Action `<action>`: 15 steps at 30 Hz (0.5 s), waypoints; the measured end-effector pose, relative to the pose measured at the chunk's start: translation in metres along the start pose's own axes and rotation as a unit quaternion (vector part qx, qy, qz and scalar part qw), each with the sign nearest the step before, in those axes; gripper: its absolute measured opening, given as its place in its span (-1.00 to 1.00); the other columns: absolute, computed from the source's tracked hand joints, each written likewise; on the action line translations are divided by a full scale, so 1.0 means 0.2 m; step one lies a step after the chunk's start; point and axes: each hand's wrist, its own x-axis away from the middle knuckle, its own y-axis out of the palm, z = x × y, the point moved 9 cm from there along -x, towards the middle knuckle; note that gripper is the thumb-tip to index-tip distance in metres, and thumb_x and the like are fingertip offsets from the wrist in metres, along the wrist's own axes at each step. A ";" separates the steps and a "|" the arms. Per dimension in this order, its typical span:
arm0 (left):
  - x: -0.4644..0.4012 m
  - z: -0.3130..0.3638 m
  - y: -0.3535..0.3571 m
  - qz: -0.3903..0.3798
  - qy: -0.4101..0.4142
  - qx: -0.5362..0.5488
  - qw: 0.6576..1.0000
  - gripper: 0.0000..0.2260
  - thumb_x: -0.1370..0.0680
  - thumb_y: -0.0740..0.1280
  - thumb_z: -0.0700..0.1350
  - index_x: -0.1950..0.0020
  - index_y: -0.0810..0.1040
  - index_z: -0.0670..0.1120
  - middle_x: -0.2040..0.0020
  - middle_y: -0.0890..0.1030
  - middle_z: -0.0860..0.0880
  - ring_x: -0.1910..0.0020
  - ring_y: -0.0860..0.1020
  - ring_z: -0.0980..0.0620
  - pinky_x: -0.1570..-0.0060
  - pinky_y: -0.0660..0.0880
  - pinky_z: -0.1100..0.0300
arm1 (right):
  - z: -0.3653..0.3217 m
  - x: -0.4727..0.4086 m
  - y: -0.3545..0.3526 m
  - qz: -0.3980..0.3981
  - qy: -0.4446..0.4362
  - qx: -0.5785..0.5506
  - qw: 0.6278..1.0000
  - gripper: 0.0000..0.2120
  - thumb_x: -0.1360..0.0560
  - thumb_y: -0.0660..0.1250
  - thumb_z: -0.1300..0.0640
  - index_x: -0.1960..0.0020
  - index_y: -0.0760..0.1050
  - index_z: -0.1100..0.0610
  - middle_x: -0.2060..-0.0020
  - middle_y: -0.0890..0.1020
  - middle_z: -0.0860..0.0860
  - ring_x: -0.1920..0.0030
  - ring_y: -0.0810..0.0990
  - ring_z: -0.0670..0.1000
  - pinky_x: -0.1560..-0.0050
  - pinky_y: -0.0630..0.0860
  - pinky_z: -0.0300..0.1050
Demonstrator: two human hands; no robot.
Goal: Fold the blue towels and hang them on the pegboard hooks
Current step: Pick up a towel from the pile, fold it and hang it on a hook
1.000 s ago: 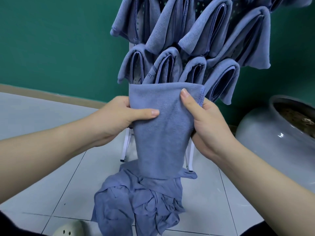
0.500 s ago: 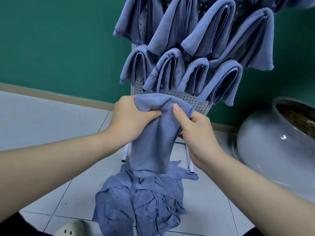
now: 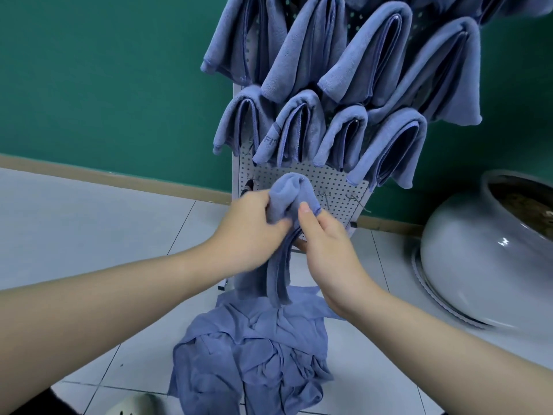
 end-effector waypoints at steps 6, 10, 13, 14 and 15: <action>0.06 0.04 0.08 -0.097 0.061 0.002 0.993 -0.64 -0.56 0.11 -0.27 -0.22 0.53 0.05 0.00 0.68 -0.06 0.04 0.64 -0.05 0.01 0.60 0.01 | -0.01 -0.03 -0.04 0.001 0.009 0.013 1.000 -0.69 -0.74 0.12 -0.02 -0.16 0.59 0.10 -0.06 0.72 0.11 -0.16 0.67 0.08 -0.33 0.51 0.15; 0.03 0.06 -0.03 -0.008 0.076 0.033 0.997 -0.75 -0.58 0.32 -0.29 -0.16 0.66 -0.03 -0.01 0.72 0.11 -0.02 0.65 0.14 -0.10 0.56 0.14 | -0.07 -0.01 -0.04 -0.007 -0.029 0.023 0.999 -0.66 -0.74 0.12 0.00 -0.17 0.56 0.20 -0.07 0.69 0.16 -0.04 0.64 0.05 -0.24 0.51 0.01; 0.02 0.07 -0.08 0.023 0.070 0.069 0.995 -0.80 -0.54 0.49 -0.11 -0.17 0.67 0.01 -0.05 0.72 0.16 -0.10 0.65 0.20 -0.16 0.60 0.08 | -0.11 0.00 -0.03 -0.014 -0.048 0.027 0.998 -0.66 -0.73 0.13 0.00 -0.18 0.56 0.23 -0.07 0.68 0.17 0.03 0.58 -0.10 -0.16 0.51 -0.08; 0.01 0.07 -0.10 0.033 0.070 0.071 0.994 -0.80 -0.52 0.52 -0.08 -0.13 0.66 0.02 -0.03 0.72 0.15 -0.09 0.65 0.17 -0.13 0.61 0.04 | -0.12 0.01 -0.02 -0.022 -0.051 0.017 0.998 -0.67 -0.73 0.15 -0.01 -0.17 0.58 0.19 -0.07 0.70 0.13 0.02 0.59 -0.12 -0.19 0.52 -0.07; 0.00 0.06 -0.12 0.045 0.068 0.074 0.994 -0.81 -0.50 0.53 -0.06 -0.08 0.64 0.01 0.00 0.71 0.14 -0.06 0.65 0.15 -0.11 0.62 0.00 | -0.13 0.02 -0.01 -0.033 -0.055 0.005 0.998 -0.70 -0.71 0.19 -0.03 -0.15 0.59 0.15 -0.03 0.72 0.08 0.01 0.61 -0.13 -0.19 0.55 -0.07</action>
